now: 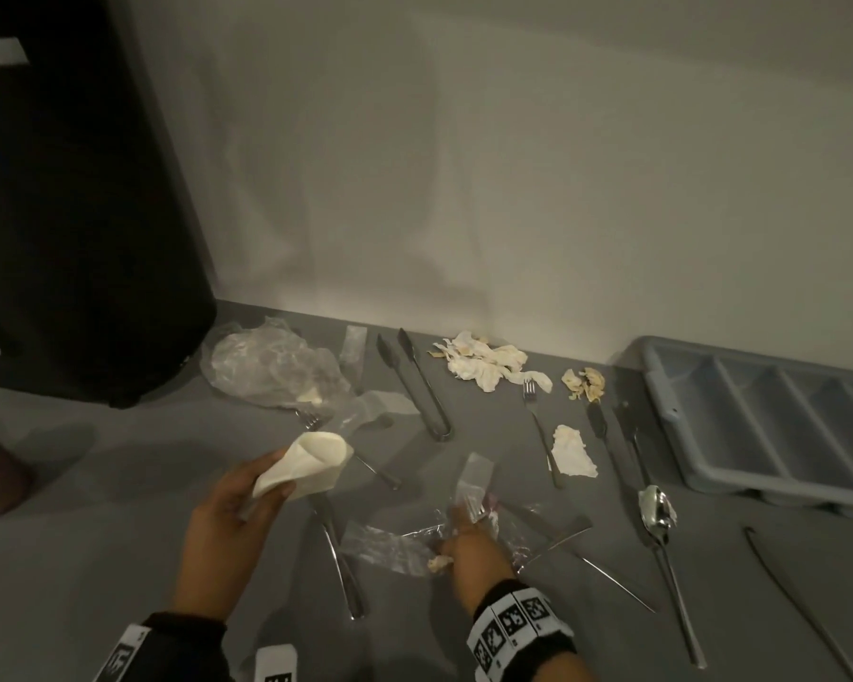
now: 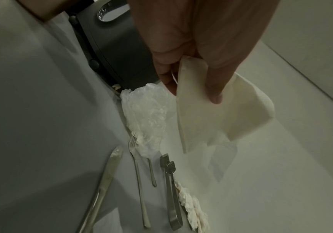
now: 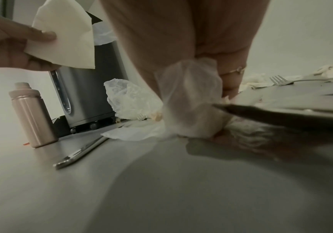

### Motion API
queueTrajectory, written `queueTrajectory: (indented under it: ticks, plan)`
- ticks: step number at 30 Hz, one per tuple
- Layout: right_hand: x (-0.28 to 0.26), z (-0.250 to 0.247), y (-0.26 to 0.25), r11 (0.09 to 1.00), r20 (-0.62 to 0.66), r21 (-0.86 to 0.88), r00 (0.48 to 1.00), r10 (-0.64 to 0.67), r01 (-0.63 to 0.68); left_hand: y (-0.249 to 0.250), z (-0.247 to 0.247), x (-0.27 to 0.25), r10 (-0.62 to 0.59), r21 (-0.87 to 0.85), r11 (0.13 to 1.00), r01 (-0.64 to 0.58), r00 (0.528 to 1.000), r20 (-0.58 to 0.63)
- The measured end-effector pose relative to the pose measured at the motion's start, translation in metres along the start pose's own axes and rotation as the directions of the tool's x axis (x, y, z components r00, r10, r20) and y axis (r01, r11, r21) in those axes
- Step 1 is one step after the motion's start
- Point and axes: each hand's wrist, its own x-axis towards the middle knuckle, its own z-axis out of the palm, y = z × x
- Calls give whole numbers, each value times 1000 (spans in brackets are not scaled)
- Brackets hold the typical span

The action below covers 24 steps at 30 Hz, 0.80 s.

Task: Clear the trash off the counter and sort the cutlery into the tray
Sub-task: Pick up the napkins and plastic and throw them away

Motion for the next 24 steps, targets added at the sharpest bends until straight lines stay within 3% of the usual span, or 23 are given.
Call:
queueTrajectory:
  ticks: [2,4,6,12,24]
  plan:
    - [-3,-6,-4,999,70,-50,997,-11,15,-5,3,-3,9,9,1000,-9,1000,1]
    - [-8,-19,-14,974,46,-222,998,-45,54,-6,4,-4,27,13,1000,-27,1000,-2]
    - [-11,-24,-21,963,42,-265,998,-46,55,-6,4,-4,25,1,1000,-25,1000,1]
    - [-9,-22,-14,995,-63,-100,998,3,-10,-6,5,-8,28,-37,999,-28,1000,5]
    - [-4,-30,-23,994,23,-109,999,32,-29,-4,-2,-16,25,-43,999,-26,999,-26]
